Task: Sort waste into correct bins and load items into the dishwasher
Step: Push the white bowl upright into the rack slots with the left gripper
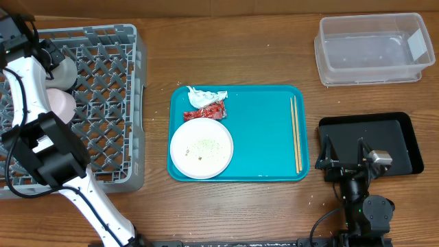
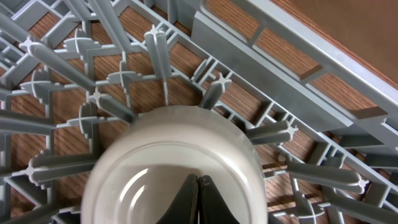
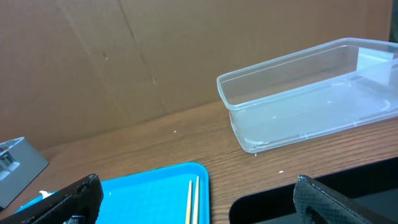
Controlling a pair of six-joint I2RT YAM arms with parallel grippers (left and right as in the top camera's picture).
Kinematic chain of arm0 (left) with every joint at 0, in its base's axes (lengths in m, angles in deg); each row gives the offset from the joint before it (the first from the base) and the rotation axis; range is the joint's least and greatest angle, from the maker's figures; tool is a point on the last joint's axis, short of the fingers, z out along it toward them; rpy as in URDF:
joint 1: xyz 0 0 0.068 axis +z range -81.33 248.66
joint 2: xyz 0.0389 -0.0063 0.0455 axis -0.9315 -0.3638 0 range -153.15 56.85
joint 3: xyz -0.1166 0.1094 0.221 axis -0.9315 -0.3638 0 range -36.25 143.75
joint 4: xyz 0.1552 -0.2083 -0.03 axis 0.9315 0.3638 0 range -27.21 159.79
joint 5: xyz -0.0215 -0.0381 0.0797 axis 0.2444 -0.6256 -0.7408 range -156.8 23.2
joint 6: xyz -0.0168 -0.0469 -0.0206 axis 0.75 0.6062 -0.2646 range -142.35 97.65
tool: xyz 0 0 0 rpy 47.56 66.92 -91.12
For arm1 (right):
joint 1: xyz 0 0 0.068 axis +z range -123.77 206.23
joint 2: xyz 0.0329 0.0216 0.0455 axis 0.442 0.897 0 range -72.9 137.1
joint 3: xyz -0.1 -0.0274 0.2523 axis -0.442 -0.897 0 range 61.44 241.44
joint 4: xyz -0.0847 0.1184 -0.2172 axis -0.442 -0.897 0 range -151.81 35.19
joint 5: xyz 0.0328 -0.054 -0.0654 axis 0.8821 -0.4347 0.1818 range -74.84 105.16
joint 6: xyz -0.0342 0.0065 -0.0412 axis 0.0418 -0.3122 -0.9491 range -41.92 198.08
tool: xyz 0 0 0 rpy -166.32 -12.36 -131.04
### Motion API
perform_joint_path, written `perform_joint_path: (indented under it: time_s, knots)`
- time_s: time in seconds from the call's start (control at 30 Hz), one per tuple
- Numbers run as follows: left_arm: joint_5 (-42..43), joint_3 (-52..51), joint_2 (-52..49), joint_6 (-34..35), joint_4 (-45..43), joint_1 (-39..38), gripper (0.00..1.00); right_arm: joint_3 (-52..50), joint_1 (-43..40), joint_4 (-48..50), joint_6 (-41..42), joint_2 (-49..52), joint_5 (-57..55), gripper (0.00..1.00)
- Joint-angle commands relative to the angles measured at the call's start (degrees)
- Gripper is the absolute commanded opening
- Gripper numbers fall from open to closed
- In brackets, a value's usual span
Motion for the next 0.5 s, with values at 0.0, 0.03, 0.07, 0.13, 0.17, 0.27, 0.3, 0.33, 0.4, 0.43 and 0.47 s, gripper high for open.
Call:
perform_joint_path:
  time_s: [0.0,0.03,0.07,0.13,0.17,0.27,0.3,0.33,0.4,0.43,0.47]
  knots:
    - [-0.96,-0.52,-1.38,-0.31,-0.39,0.22,0.04,-0.59,-0.15,0.31,-0.17,-0.46,-0.55,1.0]
    - [-0.9,-0.52,-1.38,-0.31,-0.52,0.22,0.04,-0.59,-0.15,0.31,-0.17,-0.46,-0.57,1.0]
    - [-0.83,-0.52,-1.38,-0.44,-0.57,0.22,0.04,-0.59,-0.15,0.31,-0.17,-0.46,-0.57,1.0]
    - [-0.48,-0.52,-1.38,-2.73,-0.11,0.2,0.04,-0.59,-0.15,0.31,-0.17,-0.46,-0.57,1.0]
    - [-0.5,-0.52,-1.38,-3.26,0.22,0.2,0.04,-0.59,-0.15,0.31,-0.17,-0.46,-0.57,1.0]
    - [-0.57,-0.52,-1.38,-3.34,1.27,0.2,0.04,-0.59,-0.15,0.31,-0.17,-0.46,-0.57,1.0]
    - [-0.57,-0.5,-1.33,-3.34,1.42,0.2,0.04,-0.59,-0.15,0.31,-0.17,-0.46,-0.57,1.0]
    - [-0.57,-0.5,-1.05,-3.32,1.84,0.22,0.04,-0.59,-0.15,0.31,-0.17,-0.46,-0.55,1.0]
    - [-0.55,-0.42,-0.31,-3.32,3.08,0.22,0.04,-0.59,-0.15,0.31,-0.17,-0.46,-0.55,1.0]
    - [-0.52,-0.35,0.33,-3.3,4.02,0.22,0.04,-0.59,-0.15,0.31,-0.17,-0.46,-0.57,1.0]
    - [-0.48,-0.24,1.09,-3.28,5.03,0.22,0.04,-0.59,-0.15,0.31,-0.17,-0.46,-0.57,1.0]
